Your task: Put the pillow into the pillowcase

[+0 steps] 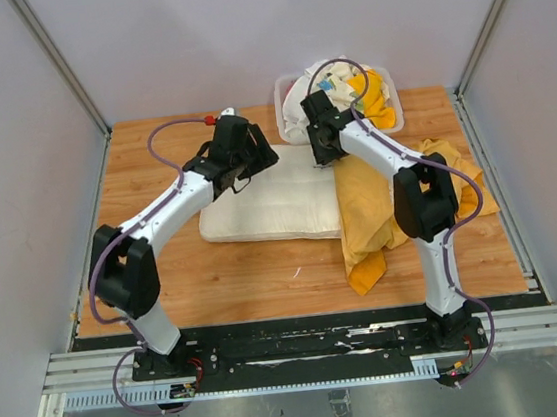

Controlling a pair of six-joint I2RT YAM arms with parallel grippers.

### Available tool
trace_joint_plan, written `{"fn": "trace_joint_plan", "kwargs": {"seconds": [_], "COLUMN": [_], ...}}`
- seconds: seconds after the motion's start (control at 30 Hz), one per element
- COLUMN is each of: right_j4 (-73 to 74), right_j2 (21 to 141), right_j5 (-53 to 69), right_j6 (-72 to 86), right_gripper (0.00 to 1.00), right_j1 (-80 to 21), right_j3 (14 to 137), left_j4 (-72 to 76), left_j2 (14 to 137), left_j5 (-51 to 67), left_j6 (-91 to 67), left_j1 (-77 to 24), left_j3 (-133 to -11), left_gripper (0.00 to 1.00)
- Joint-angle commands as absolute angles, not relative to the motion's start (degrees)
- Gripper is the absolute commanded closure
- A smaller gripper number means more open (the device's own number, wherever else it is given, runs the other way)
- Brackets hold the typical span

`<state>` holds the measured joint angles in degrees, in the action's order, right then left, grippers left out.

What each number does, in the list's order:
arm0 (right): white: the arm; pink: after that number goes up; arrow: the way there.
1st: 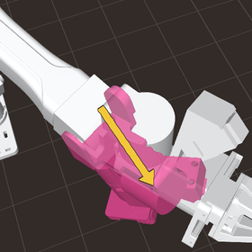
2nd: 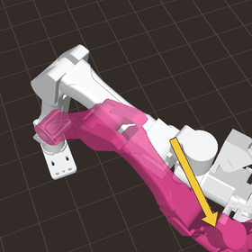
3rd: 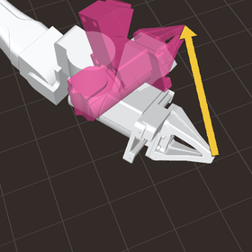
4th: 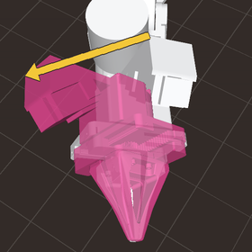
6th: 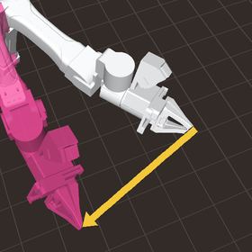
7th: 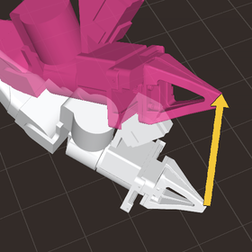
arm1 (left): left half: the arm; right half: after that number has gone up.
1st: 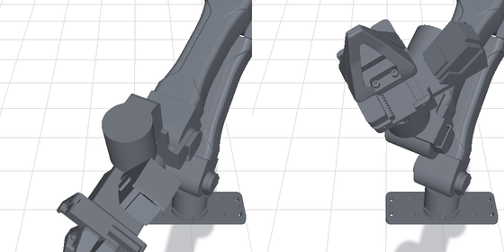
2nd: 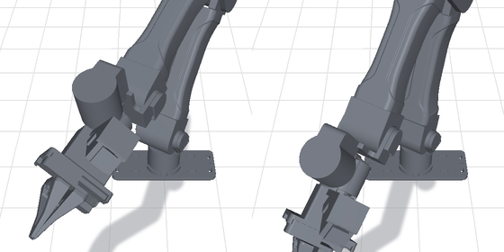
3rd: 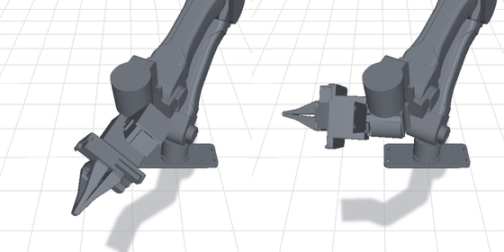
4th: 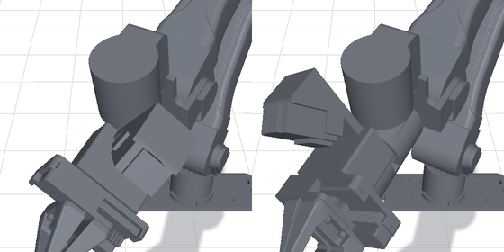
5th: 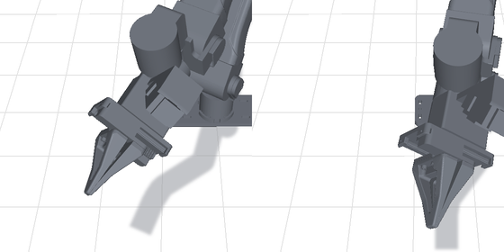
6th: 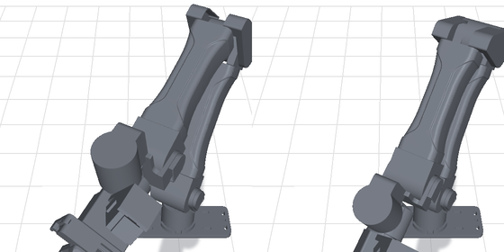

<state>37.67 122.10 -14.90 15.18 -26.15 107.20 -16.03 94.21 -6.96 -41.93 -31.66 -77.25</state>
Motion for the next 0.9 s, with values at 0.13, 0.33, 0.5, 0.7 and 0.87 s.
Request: {"fn": "trace_joint_plan", "kwargs": {"seconds": [0.13, 0.33, 0.5, 0.7, 0.87], "right_j4": [38.61, 39.14, 40.45, 40.26, 38.38], "right_j2": [123.60, 125.19, 126.85, 124.99, 122.02], "right_j5": [-17.26, -17.19, -16.09, -15.26, -9.71], "right_j6": [16.15, 15.83, 15.93, 16.66, 17.87], "right_gripper": [0.57, 0.65, 0.86, 0.99, 0.99], "right_j1": [-23.16, -23.03, -23.03, -22.95, -23.03], "right_j3": [110.01, 110.95, 111.92, 109.88, 105.30], "left_j4": [-12.50, -12.60, -12.67, -12.07, -13.20], "left_j2": [106.77, 115.62, 122.18, 127.17, 129.77], "left_j5": [-8.37, -5.60, -1.95, 5.26, 7.29], "left_j6": [-29.57, -21.82, -15.24, -7.93, -2.70], "left_j1": [-26.57, -24.77, -24.45, -24.43, -24.43], "left_j3": [-87.49, -97.56, -104.37, -108.52, -111.32], "left_gripper": [0.33, 0.33, 0.31, 0.30, 0.29]}}
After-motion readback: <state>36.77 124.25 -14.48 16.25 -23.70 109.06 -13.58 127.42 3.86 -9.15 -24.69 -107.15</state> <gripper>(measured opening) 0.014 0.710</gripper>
